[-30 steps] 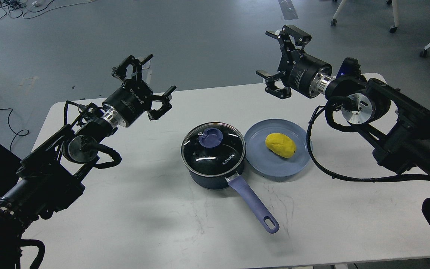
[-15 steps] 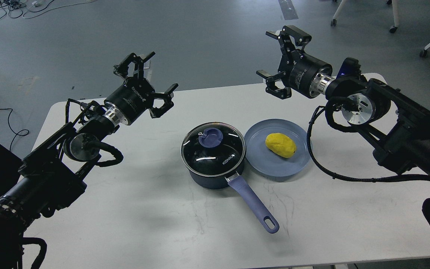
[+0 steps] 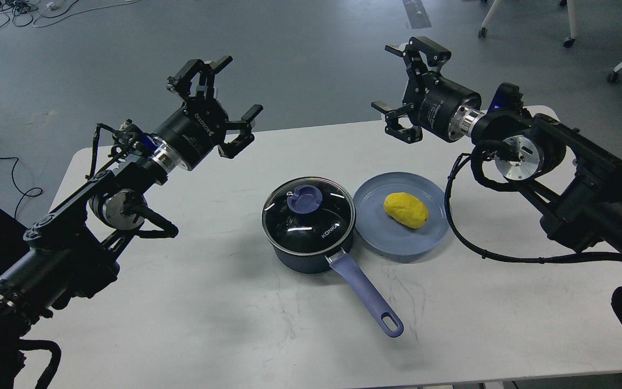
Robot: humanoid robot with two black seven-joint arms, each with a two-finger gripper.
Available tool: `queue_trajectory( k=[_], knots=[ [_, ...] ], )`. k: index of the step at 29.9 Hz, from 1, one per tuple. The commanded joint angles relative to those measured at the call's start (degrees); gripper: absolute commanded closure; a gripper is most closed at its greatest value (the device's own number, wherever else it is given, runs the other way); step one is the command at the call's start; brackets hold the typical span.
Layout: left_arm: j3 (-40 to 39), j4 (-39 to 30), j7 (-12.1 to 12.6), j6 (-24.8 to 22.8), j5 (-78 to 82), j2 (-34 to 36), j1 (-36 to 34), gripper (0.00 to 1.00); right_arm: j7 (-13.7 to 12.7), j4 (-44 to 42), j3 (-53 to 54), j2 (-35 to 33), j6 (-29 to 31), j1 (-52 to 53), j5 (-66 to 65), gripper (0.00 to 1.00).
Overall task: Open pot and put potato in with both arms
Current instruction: 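Reach the left gripper down to the blue knob of the glass lid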
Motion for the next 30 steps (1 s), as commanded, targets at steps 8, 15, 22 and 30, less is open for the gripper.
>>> queue_trajectory(
  k=[8, 15, 22, 30],
  knots=[
    [0.8, -16.6, -9.5, 15.8, 34.8, 5.4, -2.6, 0.01, -0.3, -0.1, 3.6, -0.9, 0.0, -3.3, 0.3, 0.00],
    [8.1, -21.0, -9.5, 25.3, 52.5, 8.4, -2.5, 0.01, -0.5, -1.1, 4.6, -2.7, -0.1, -4.1, 0.8, 0.00],
    [13.6, -20.9, -9.5, 29.0, 65.5, 7.8, -2.2, 0.01, -1.3, -4.5, 7.8, -2.2, -0.4, -3.4, 0.8, 0.00],
    [14.1, -16.1, -9.5, 40.8, 88.5, 3.7, -1.5, 0.02, -1.3, -4.5, 8.4, -3.5, -0.4, -3.6, 0.9, 0.00]
  ],
)
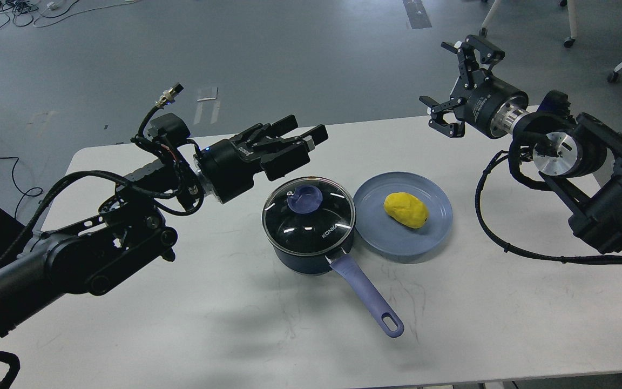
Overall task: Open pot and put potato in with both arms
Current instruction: 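Reach the left gripper down to the blue knob of the glass lid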
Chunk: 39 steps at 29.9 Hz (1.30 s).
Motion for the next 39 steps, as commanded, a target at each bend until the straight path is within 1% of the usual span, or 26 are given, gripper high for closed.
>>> queue_trajectory(
  k=[1, 3, 8, 13, 18, 21, 25, 28, 32, 39],
  knots=[
    [0.0, 1.2, 0.0, 3.3, 7.5, -0.5, 0.3, 0.02, 0.0, 0.0, 0.5, -0.2, -0.1, -0.3, 0.0, 0.00],
    [0.2, 1.4, 0.0, 6.1, 13.2, -0.5, 0.6, 0.02, 0.0, 0.0, 0.5, -0.4, -0.1, -0.3, 0.0, 0.00],
    [0.2, 2.3, 0.0, 6.7, 20.7, -0.5, 1.3, 0.02, 0.0, 0.0, 0.5, -0.9, -0.8, -0.3, 0.0, 0.00],
    [0.2, 3.9, 0.5, 6.8, 20.9, -1.1, 3.4, 0.02, 0.0, 0.0, 0.5, -0.9, -1.3, -0.3, 0.0, 0.00],
    [0.6, 8.4, 0.0, 6.8, 21.0, -1.0, 3.8, 0.01, 0.0, 0.1, 0.7, -1.0, -1.3, -0.2, 0.0, 0.00],
    [2.5, 8.6, 0.0, 6.8, 20.6, -1.1, 3.5, 0.01, 0.0, 0.1, 0.7, -1.0, -1.3, -0.2, 0.0, 0.00],
    [1.6, 8.8, 0.0, 7.3, 18.3, -2.6, 3.5, 0.01, 0.0, 0.0, 0.8, -1.0, -1.4, -0.2, 0.0, 0.00],
    [1.4, 9.4, 0.0, 8.7, 15.1, -2.9, 3.5, 0.01, 0.0, 0.0, 0.7, -1.0, -1.6, -0.3, 0.0, 0.00],
    [2.1, 9.3, 0.0, 9.3, 15.3, -3.1, 3.5, 0.01, 0.0, 0.0, 0.7, -1.1, -1.7, -0.3, -0.1, 0.00],
    [2.5, 9.4, 0.0, 10.0, 23.4, -3.2, 4.6, 0.01, 0.0, 0.0, 0.7, -1.1, -1.7, -0.3, 0.0, 0.00]
  ],
)
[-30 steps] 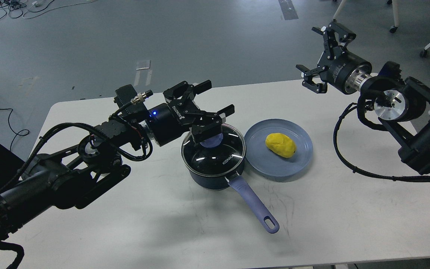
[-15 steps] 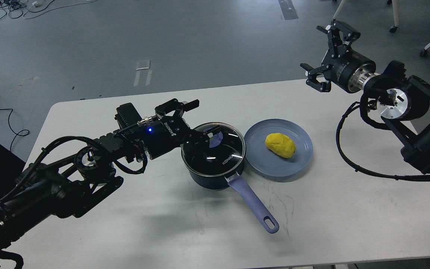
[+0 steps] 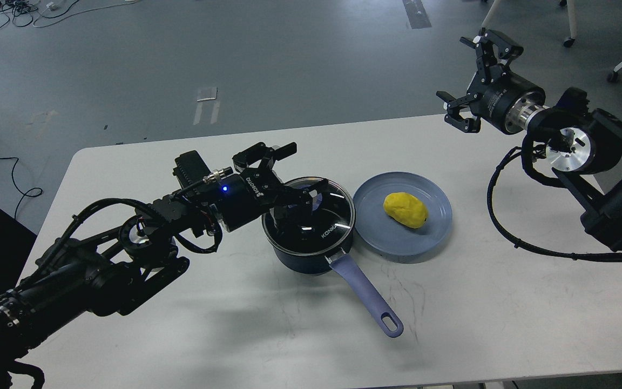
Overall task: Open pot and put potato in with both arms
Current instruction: 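Reach the left gripper down to the blue knob of the glass lid, then close the left gripper on the lid knob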
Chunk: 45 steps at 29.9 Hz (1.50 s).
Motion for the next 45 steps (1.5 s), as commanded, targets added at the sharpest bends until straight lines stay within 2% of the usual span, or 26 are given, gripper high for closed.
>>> queue_trajectory(
  k=[1, 29, 45],
  knots=[
    [0.0, 0.2, 0.0, 0.4, 3.6, -0.1, 1.0, 0.01, 0.0, 0.0, 0.0, 0.0, -0.1, 0.0, 0.0, 0.00],
    [2.3, 4.9, 0.0, 0.4, 3.7, -2.2, 1.1, 0.01, 0.0, 0.1, -0.3, -0.8, -0.9, -0.3, -0.1, 0.00],
    [5.1, 5.1, 0.0, 0.1, 3.6, -2.1, 1.1, 0.04, 0.1, 0.1, -0.5, -0.7, -1.3, -0.4, -0.1, 0.00]
  ],
)
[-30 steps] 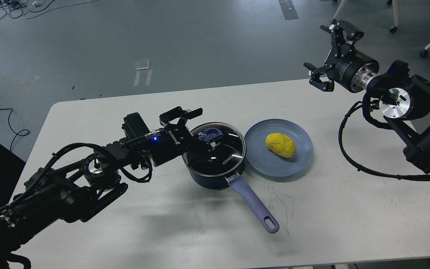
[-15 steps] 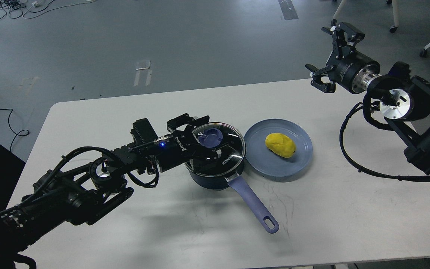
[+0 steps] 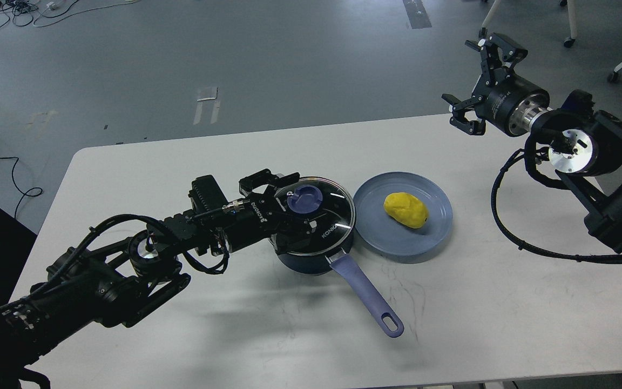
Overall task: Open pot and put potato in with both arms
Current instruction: 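Close the left gripper on the lid knob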
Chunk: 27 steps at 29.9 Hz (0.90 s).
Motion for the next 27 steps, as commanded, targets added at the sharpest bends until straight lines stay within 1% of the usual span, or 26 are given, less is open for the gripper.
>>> queue_trajectory(
  k=[1, 6, 10, 11, 12, 13, 15, 16, 17, 18, 21, 27],
  knots=[
    [0.5, 0.5, 0.0, -0.1, -0.1, -0.1, -0.1, 0.05, 0.0, 0.0, 0.0, 0.0, 0.1, 0.0, 0.0, 0.00],
    [0.4, 2.7, 0.0, 0.0, -0.6, -0.2, -0.4, 0.09, 0.0, 0.0, -0.1, 0.0, 0.1, 0.0, 0.0, 0.00],
    [0.4, 2.8, 0.0, -0.1, -0.6, -0.2, -0.7, 0.12, 0.0, 0.1, -0.1, 0.0, 0.0, 0.0, 0.0, 0.00],
    [0.4, 2.9, 0.0, -0.1, -0.6, -0.1, -0.8, 0.18, 0.0, 0.1, -0.1, 0.0, 0.0, 0.0, 0.0, 0.00],
    [0.4, 2.9, 0.0, -0.1, -0.7, -0.1, -0.8, 0.29, 0.0, 0.1, -0.2, 0.0, 0.1, 0.0, 0.0, 0.00],
    [0.4, 2.9, 0.0, -0.1, -0.7, -0.1, -0.8, 0.35, 0.0, 0.1, -0.2, 0.0, 0.1, 0.0, 0.0, 0.00],
    [0.4, 3.6, 0.0, -0.1, -0.7, -0.1, -0.8, 0.47, 0.1, 0.0, -0.2, 0.0, 0.1, 0.0, 0.0, 0.00],
    [0.4, 4.0, 0.0, 0.0, -0.7, -0.1, -0.8, 0.50, 0.1, 0.0, -0.2, 0.0, 0.0, -0.1, 0.0, 0.00],
    [0.4, 4.4, 0.0, 0.0, -0.7, -0.1, -0.8, 0.56, 0.1, 0.0, -0.2, 0.0, 0.0, -0.1, 0.0, 0.00],
    [0.4, 4.4, 0.0, 0.0, -0.7, -0.1, -0.9, 0.59, 0.1, 0.0, -0.2, 0.0, 0.0, -0.1, 0.0, 0.00],
    [0.4, 4.4, 0.0, 0.0, -0.7, -0.1, -1.0, 0.64, 0.1, 0.0, -0.2, 0.0, 0.0, -0.1, 0.0, 0.00],
    [0.4, 4.4, 0.0, 0.0, -0.6, -0.1, -1.0, 0.68, 0.2, 0.0, -0.2, 0.0, 0.0, -0.1, 0.0, 0.00]
  ],
)
